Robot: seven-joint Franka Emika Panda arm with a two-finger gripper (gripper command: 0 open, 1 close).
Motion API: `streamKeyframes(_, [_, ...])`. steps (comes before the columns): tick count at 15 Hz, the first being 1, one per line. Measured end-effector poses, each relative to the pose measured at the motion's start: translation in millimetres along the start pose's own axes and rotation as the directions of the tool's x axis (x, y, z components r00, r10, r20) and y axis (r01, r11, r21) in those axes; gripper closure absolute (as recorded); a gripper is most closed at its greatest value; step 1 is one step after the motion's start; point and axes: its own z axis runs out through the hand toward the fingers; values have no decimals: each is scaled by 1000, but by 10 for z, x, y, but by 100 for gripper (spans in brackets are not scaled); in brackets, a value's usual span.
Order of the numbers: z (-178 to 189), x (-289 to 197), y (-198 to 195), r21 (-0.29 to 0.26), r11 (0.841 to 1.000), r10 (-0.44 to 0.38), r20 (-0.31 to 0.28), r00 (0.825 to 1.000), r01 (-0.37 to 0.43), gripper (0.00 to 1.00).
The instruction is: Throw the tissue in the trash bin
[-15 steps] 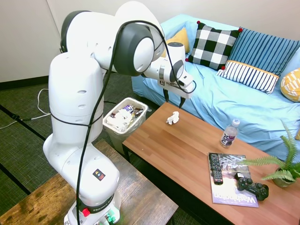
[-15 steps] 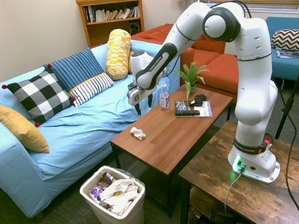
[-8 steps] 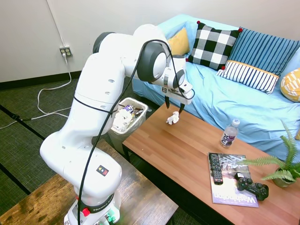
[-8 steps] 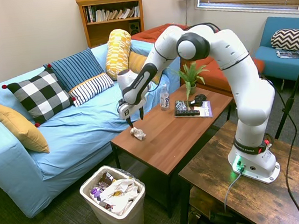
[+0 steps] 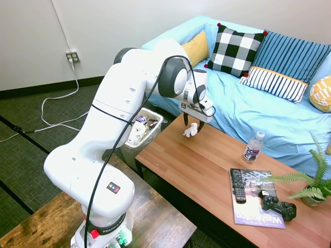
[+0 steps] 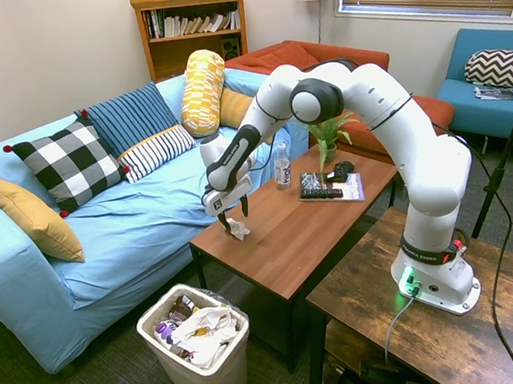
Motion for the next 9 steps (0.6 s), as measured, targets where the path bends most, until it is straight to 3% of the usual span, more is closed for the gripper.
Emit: streamKeyframes(9, [124, -5, -82, -6, 1000, 16, 41, 999, -15, 100])
